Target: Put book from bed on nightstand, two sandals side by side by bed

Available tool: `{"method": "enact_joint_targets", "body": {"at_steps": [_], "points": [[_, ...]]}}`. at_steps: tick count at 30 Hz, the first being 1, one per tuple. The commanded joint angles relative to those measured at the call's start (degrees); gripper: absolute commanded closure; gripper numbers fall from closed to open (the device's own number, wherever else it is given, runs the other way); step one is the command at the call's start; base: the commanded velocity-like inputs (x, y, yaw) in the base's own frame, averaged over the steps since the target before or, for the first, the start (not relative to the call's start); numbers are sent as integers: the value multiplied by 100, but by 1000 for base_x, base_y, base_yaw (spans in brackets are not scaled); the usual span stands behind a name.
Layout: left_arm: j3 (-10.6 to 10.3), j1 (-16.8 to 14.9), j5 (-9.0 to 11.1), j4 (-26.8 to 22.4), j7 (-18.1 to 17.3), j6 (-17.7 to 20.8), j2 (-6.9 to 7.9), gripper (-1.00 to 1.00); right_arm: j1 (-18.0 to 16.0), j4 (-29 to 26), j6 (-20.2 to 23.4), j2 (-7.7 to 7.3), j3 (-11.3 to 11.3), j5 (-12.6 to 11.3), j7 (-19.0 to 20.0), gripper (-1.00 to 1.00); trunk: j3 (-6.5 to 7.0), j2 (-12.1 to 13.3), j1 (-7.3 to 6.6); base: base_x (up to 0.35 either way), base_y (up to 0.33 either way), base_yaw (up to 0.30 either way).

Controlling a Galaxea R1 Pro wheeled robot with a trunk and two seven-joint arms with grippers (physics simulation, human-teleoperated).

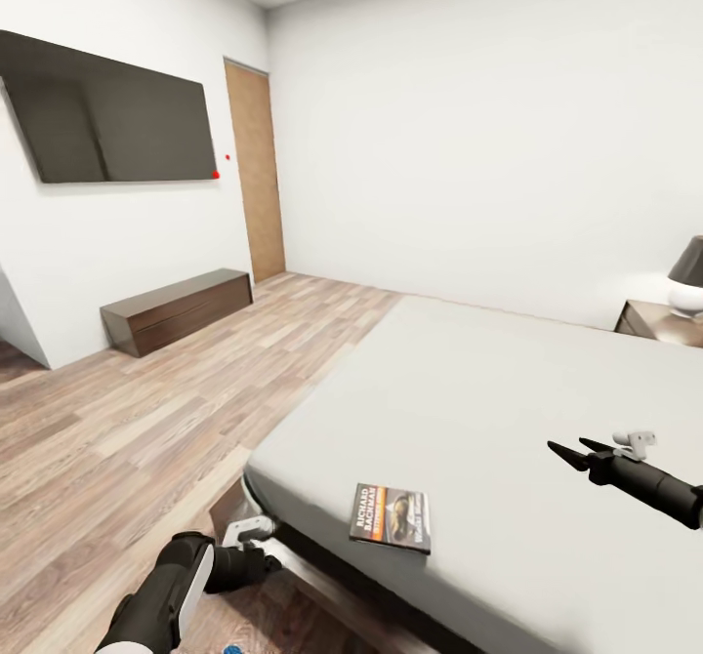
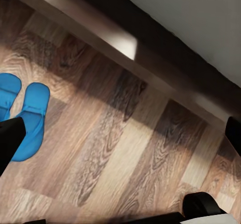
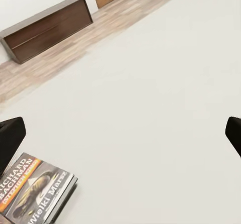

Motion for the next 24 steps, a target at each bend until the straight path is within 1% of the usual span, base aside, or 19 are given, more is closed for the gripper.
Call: {"method": "enact_joint_targets", "body": {"at_steps": [1,10,14,21,24], "points": [[33,-6,-62,-5,-51,21,-9,-100,-1,-1,53,-2,-5,-50,12,-100,-6,-3,0,0,0,271],[34,-6,-62,-5,-51,21,-9,-100,-1,-1,53,-2,-4,-50,12,-100,-6,-3,0,0,0,255],[34,-6,-65,-5,-51,21,-9,-100,-1,6,53,-2,-2,-50,6,-100,-6,-3,0,0,0,72],[34,-6,-64,-6,-51,21,-9,-100,-1,8,53,-2,-4,-50,4,-100,-6,-3,0,1,0,15],[34,-6,-67,-6,-51,21,-9,-100,-1,8,53,-2,-5,-50,5,-100,-6,-3,0,132,0,2]]}}
